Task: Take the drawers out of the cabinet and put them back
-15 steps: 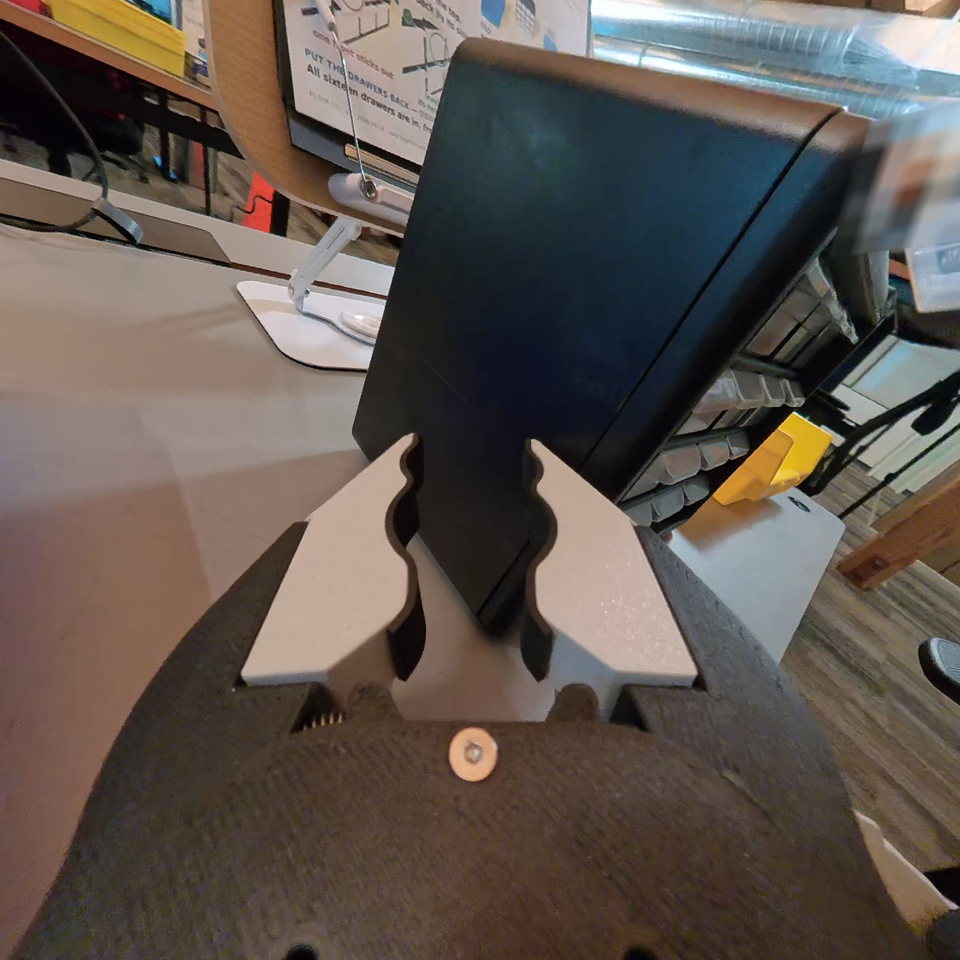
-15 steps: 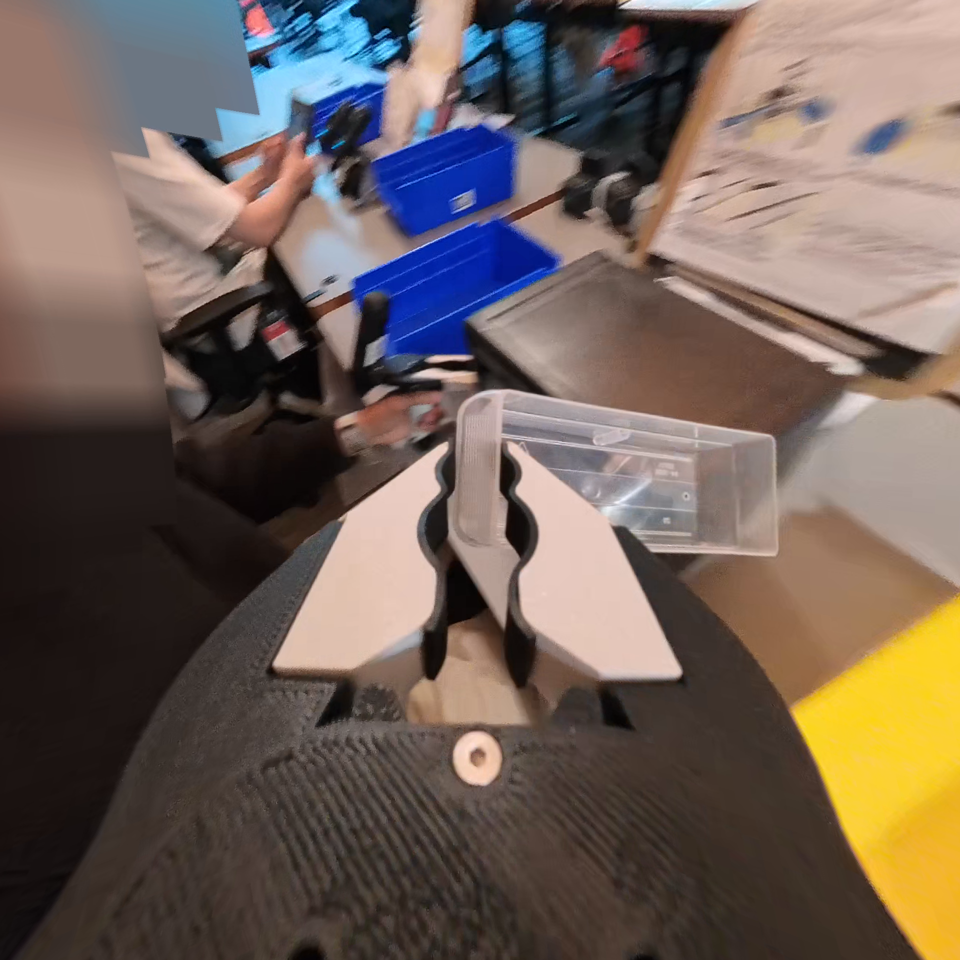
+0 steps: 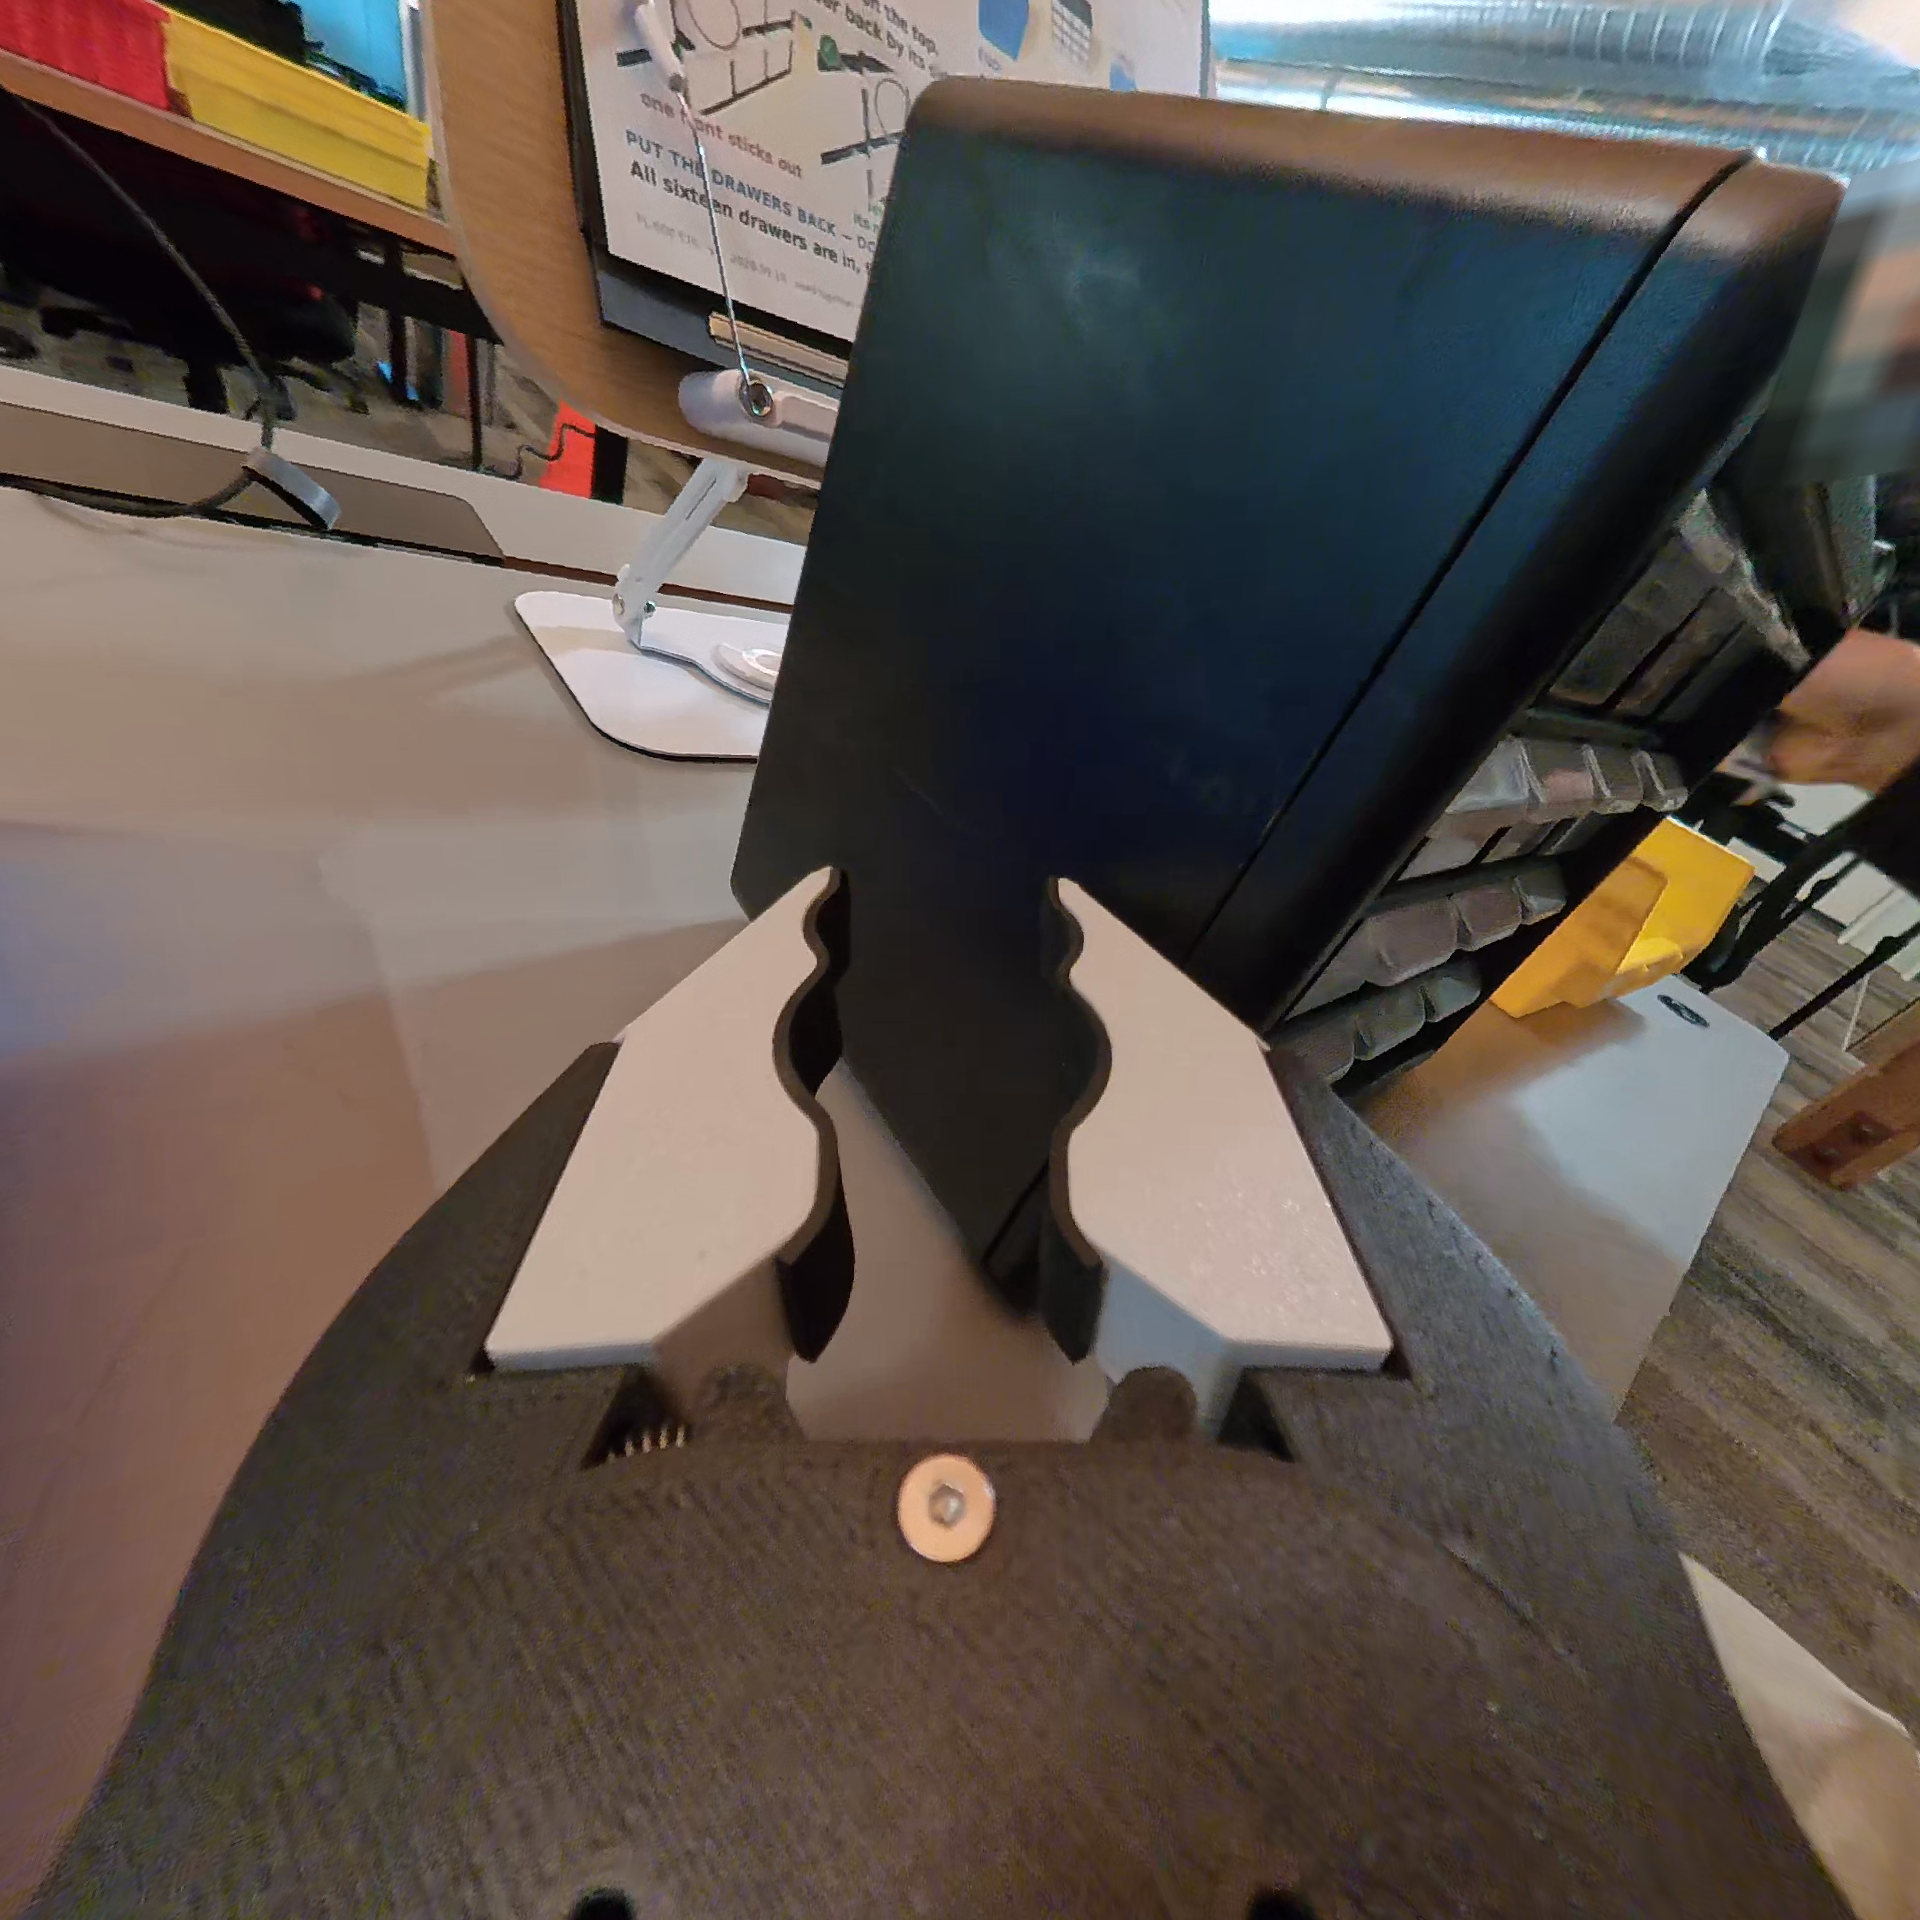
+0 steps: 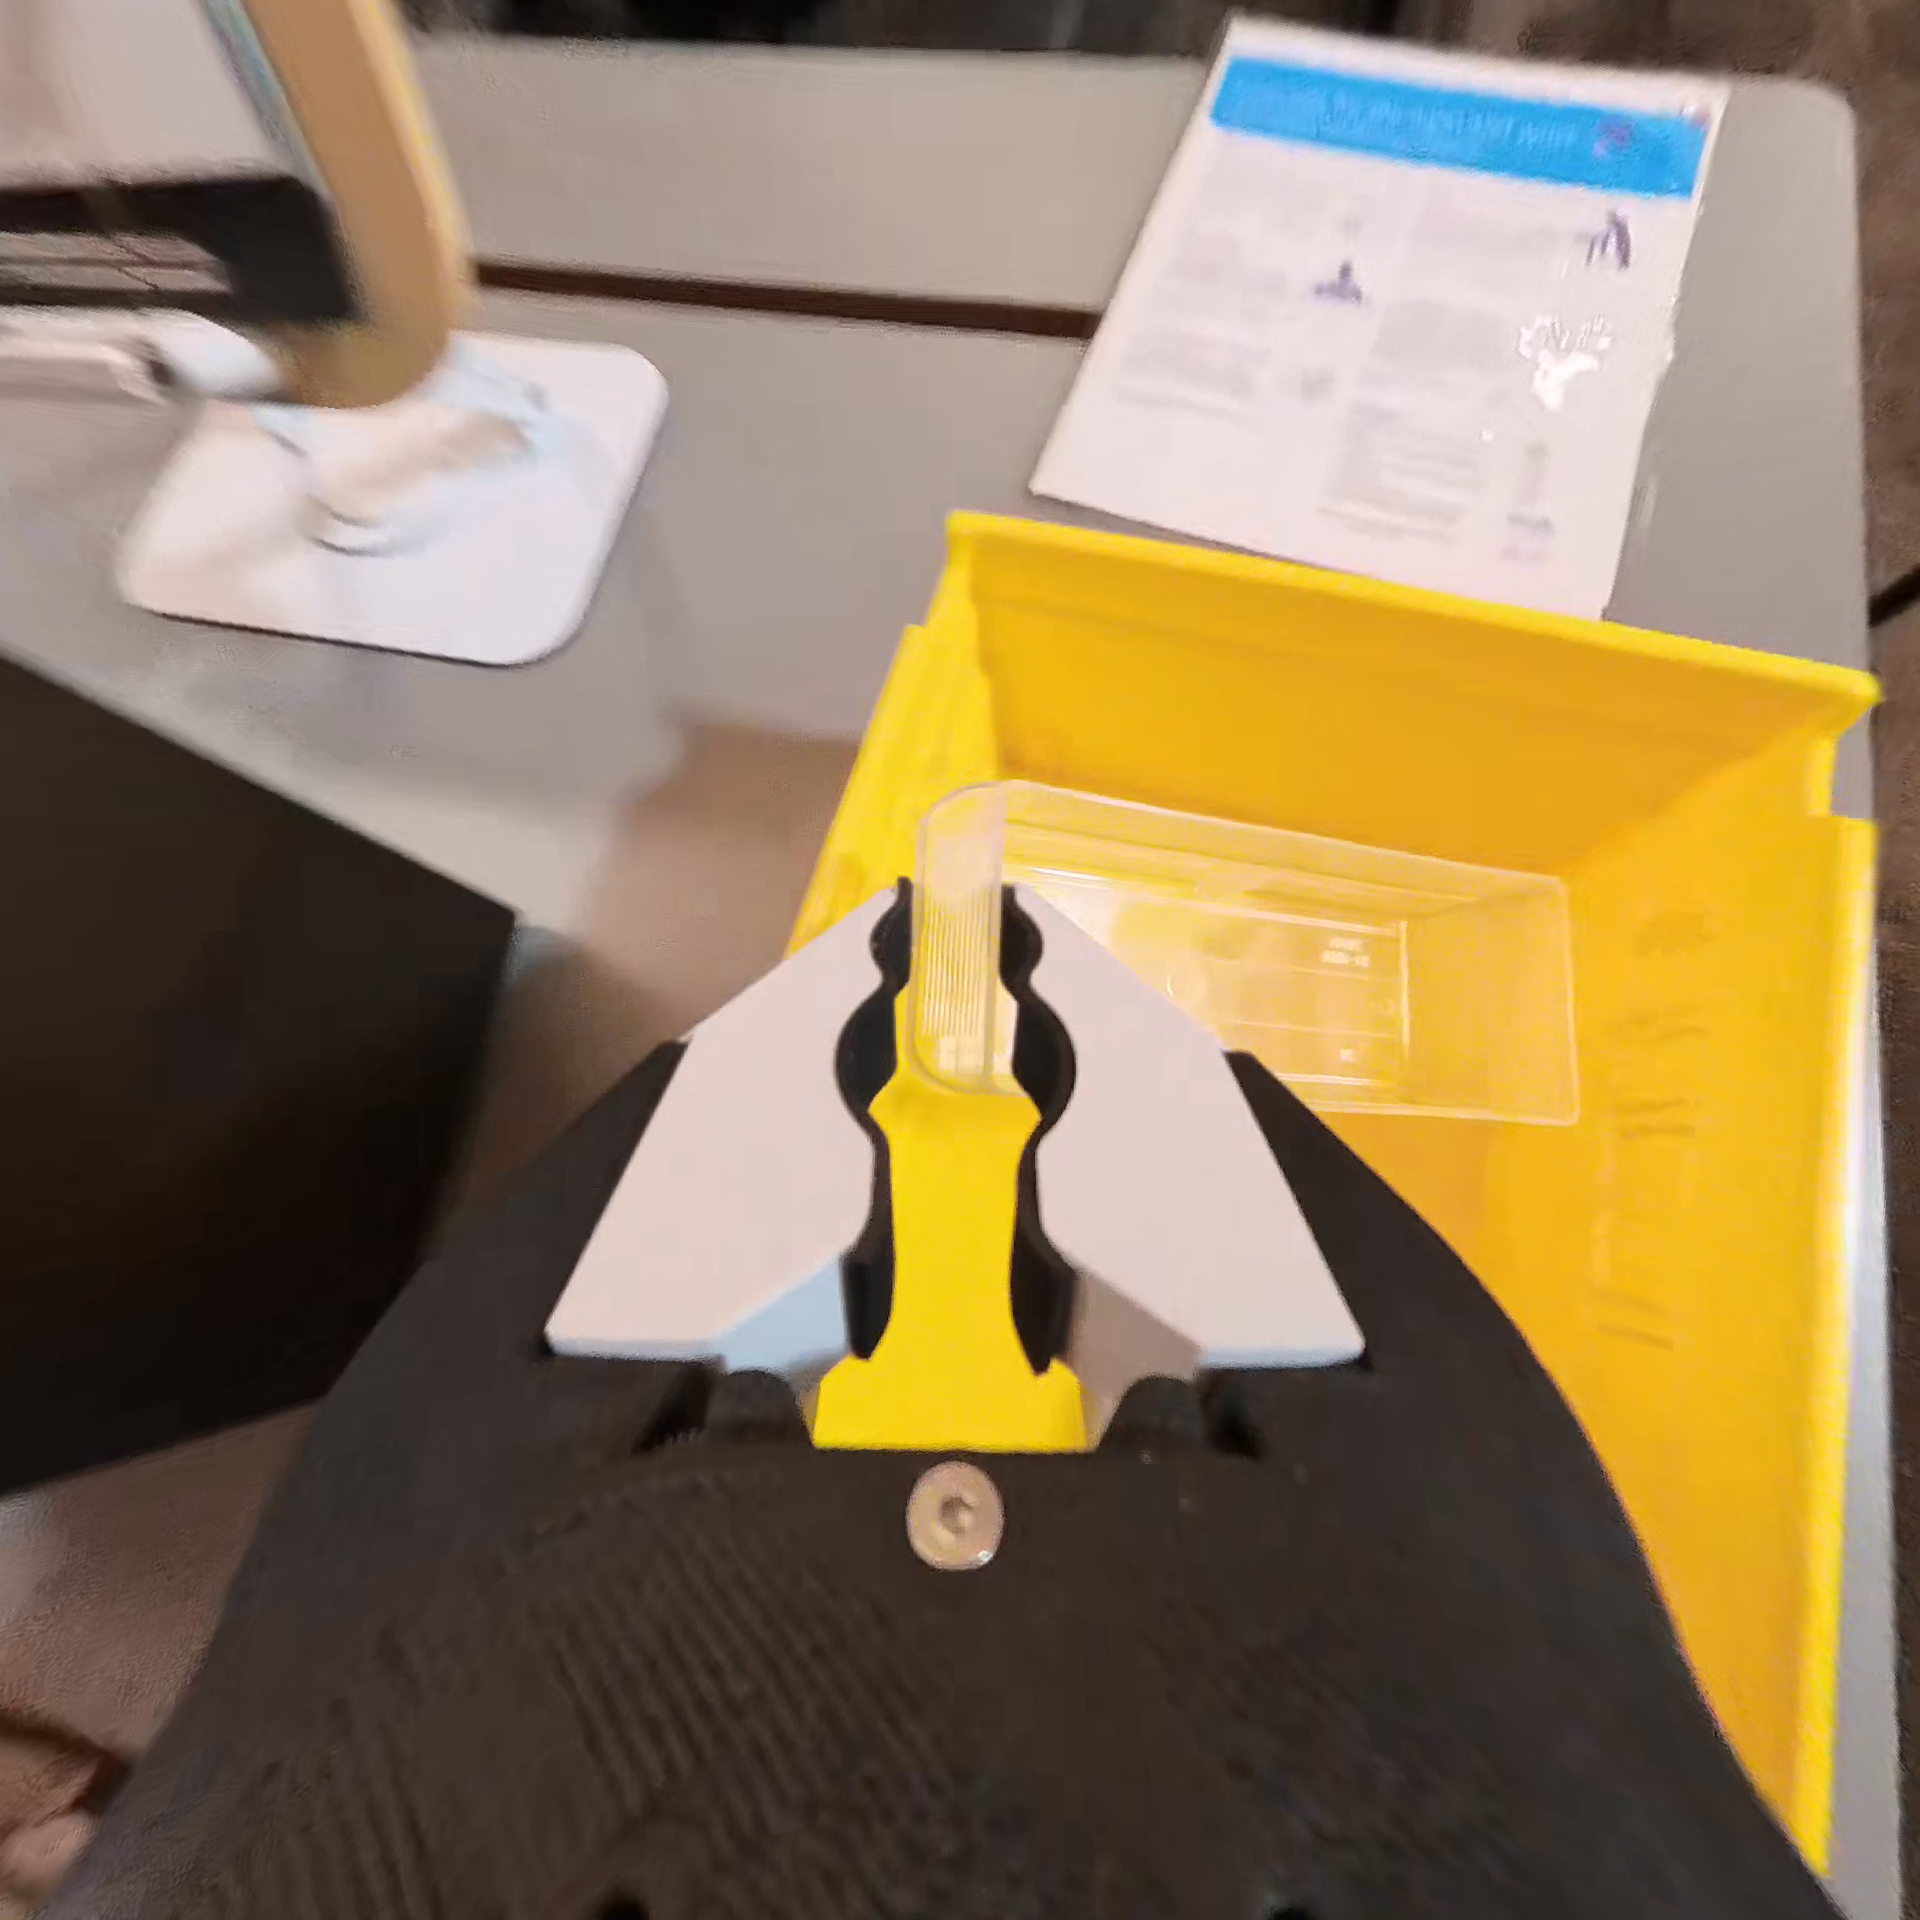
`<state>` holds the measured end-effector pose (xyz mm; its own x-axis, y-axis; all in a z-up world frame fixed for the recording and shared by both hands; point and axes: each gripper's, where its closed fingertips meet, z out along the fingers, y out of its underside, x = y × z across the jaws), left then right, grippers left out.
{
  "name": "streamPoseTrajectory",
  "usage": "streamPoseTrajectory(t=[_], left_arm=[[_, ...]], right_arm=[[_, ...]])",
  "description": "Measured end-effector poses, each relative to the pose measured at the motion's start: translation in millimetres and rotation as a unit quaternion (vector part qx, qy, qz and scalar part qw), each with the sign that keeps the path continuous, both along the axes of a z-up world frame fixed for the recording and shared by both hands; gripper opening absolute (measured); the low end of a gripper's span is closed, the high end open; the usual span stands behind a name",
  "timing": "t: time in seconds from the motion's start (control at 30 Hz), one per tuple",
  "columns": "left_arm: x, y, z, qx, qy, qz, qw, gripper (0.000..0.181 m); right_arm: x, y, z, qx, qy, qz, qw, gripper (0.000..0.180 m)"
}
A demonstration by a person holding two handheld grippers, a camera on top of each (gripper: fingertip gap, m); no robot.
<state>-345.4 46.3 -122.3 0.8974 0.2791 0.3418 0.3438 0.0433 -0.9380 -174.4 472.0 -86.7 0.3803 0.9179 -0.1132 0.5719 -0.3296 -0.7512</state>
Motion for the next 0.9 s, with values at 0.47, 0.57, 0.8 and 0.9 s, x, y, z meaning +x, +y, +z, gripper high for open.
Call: streamPoseTrajectory(t=[0.47,0.57,0.8,0.9], left_arm=[[-3.5,3.4,-2.1,0.002,-0.008,-0.003,1.000,0.032],[-3.9,3.9,-1.6,0.006,-0.013,-0.002,1.000,0.032],[-3.5,2.2,-0.8,0.006,-0.012,-0.002,1.000,0.033],[-4.4,1.7,-1.3,0.007,-0.014,-0.001,1.000,0.033]], right_arm=[[-47.4,42.1,-99.2,0.000,-0.129,-0.009,0.992,0.013],[-47.9,43.2,-104.7,0.017,-0.137,-0.010,0.990,0.022],[-23.0,59.0,-50.8,0.130,-0.116,-0.061,0.983,0.043],[15.6,65.1,21.9,0.296,-0.115,-0.097,0.943,0.046]])
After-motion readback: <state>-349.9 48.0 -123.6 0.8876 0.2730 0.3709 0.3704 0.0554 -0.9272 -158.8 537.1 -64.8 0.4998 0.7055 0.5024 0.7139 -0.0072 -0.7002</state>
